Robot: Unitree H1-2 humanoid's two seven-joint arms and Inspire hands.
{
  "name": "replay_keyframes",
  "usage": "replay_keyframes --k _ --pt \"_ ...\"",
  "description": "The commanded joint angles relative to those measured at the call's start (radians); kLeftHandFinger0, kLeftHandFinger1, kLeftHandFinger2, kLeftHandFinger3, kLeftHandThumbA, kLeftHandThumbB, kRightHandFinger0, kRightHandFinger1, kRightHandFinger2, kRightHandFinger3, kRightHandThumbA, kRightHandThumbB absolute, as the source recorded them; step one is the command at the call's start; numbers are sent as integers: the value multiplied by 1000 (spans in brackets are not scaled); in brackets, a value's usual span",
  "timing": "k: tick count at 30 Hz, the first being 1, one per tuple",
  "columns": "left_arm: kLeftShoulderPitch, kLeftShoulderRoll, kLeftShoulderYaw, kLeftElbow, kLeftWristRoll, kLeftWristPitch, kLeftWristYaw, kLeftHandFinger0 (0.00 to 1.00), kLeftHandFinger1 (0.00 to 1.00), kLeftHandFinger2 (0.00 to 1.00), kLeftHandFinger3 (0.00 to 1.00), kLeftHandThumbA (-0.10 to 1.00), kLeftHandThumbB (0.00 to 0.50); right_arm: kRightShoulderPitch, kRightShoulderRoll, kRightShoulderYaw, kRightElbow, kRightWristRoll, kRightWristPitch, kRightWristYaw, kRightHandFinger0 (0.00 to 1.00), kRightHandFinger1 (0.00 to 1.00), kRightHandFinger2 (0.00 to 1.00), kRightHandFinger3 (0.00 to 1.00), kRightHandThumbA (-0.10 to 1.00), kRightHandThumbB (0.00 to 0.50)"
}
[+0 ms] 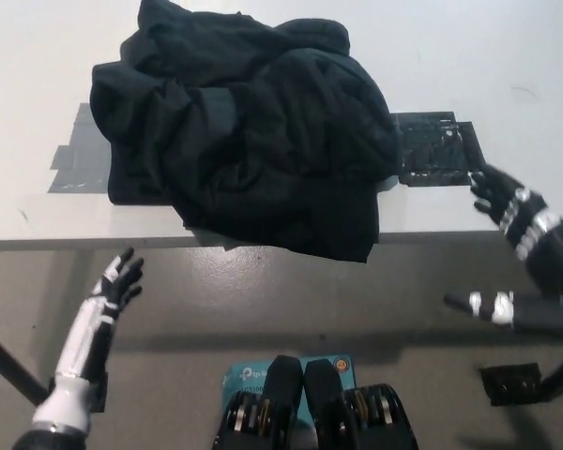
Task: The robot grabs the right edges of the black jacket on the table, and folds it in half
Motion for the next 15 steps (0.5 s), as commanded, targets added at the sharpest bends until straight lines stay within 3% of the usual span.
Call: replay_keyframes --k 1,4,8,11,12,14,15 --pt "-45 23 26 -18 -80 -40 -25 1000 1000 1000 1000 1000 87 28 82 -31 11 155 -139 -62 1000 1000 1000 1000 1000 272" --pt "-46 23 27 -19 -83 -39 -25 1000 1000 1000 1000 1000 88 30 88 -34 26 157 -152 -57 1000 1000 1000 1000 1000 260" --pt "-18 22 19 -25 -83 -54 -25 1000 1000 1000 1000 1000 93 63 86 -8 231 80 -234 -64 1000 1000 1000 1000 1000 170" --pt "-18 23 17 -25 -85 -55 -23 1000 1000 1000 1000 1000 93 63 79 1 240 85 -250 -71 1000 1000 1000 1000 1000 167" --pt "2 19 8 -36 -82 -57 -27 1000 1000 1000 1000 1000 93 75 81 -4 338 69 -277 -84 1000 1000 1000 1000 1000 193" --pt "19 18 4 -50 -76 -47 -24 1000 1000 1000 1000 1000 130 87 68 2 402 64 -298 -81 1000 1000 1000 1000 1000 195" --pt "26 19 4 -55 -77 -48 -24 1000 1000 1000 1000 1000 124 92 61 7 413 59 -305 -80 1000 1000 1000 1000 1000 194"
